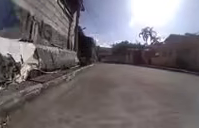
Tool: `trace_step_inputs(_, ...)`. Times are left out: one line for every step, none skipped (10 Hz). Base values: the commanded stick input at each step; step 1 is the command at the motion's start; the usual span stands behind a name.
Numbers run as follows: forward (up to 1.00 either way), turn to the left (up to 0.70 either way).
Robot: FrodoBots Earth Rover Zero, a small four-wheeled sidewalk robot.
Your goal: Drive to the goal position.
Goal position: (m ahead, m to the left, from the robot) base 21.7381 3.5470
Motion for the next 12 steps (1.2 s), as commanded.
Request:
trace_step_inputs(0.85, 0.00)
trace_step_inputs(0.85, 0.00)
trace_step_inputs(0.85, 0.00)
trace_step_inputs(0.85, 0.00)
trace_step_inputs(0.85, 0.00)
trace_step_inputs(0.85, 0.00)
trace_step_inputs(0.85, 0.00)
trace_step_inputs(0.85, 0.00)
trace_step_inputs(0.85, 0.00)
trace_step_inputs(0.85, 0.00)
trace_step_inputs(0.85, -0.13)
trace_step_inputs(0.85, -0.29)
